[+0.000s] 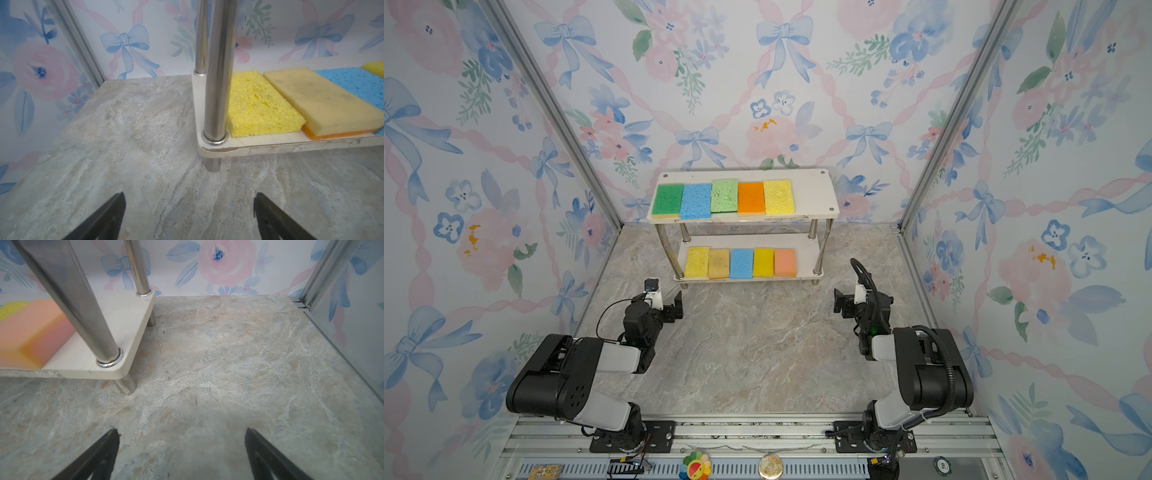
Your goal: Place and organize the cleaning sponges onto the shelf
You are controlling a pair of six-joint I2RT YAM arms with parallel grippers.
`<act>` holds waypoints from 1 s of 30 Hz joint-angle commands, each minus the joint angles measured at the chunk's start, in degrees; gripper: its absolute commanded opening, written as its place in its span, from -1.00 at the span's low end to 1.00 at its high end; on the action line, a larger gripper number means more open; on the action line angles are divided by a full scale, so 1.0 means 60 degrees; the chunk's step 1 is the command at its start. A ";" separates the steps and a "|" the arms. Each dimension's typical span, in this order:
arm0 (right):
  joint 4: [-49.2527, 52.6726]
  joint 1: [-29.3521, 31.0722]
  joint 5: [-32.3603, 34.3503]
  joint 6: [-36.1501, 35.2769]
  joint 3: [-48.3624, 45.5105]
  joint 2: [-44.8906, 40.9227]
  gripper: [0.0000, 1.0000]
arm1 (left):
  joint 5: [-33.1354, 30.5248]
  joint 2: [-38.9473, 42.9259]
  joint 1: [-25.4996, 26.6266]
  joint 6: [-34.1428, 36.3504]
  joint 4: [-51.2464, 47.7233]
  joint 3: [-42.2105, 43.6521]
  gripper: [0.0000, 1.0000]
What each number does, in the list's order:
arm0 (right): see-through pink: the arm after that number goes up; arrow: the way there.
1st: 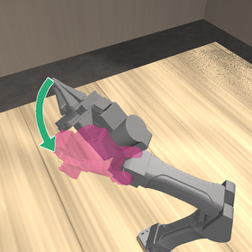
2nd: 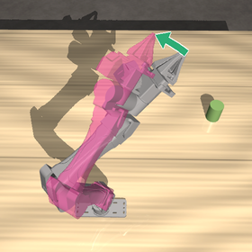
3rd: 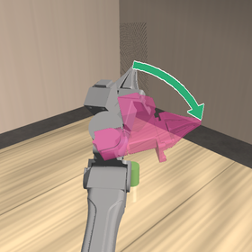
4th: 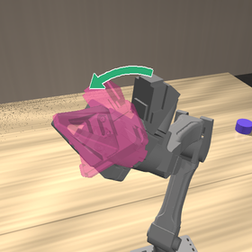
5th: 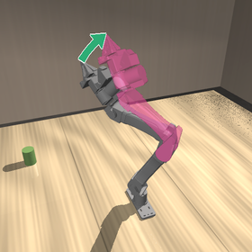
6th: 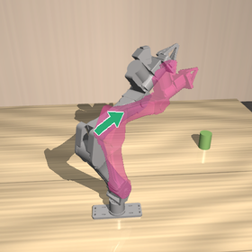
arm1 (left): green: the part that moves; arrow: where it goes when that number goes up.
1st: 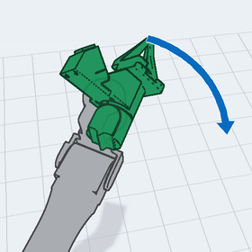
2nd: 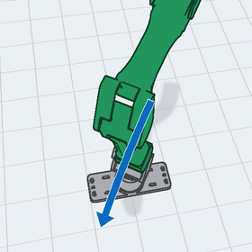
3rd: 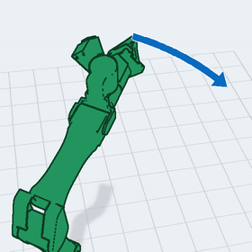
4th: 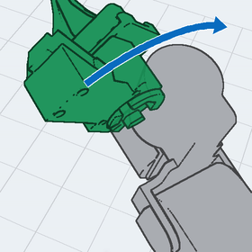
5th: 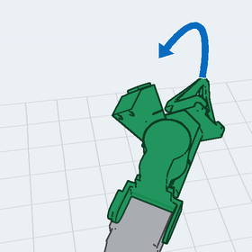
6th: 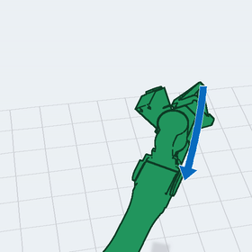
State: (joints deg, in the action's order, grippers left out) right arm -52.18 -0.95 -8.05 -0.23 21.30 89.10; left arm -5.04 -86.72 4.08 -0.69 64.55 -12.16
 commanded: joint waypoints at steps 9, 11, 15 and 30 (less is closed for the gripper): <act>-0.0224 0.0089 0.0156 -0.0028 0.0112 -0.0026 0.94 | 0.0006 -0.0280 -0.0037 -0.0486 0.1780 0.0109 0.96; -0.0217 0.0090 0.0156 -0.0022 0.0112 -0.0026 0.94 | -0.0045 -0.0255 -0.0006 -0.0486 0.1779 0.0136 0.96; -0.0221 0.0090 0.0153 -0.0021 0.0112 -0.0026 0.94 | -0.0081 -0.0242 0.0007 -0.0486 0.1795 0.0167 0.96; -0.0220 0.0098 0.0156 -0.0035 0.0112 -0.0022 0.94 | -0.0098 -0.0253 0.0024 -0.0497 0.1799 0.0171 0.96</act>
State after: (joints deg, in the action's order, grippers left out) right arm -52.18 -0.95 -8.05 -0.23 21.30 89.10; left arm -5.13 -87.77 3.79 -3.07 73.87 -10.87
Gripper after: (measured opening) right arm 0.971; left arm 0.979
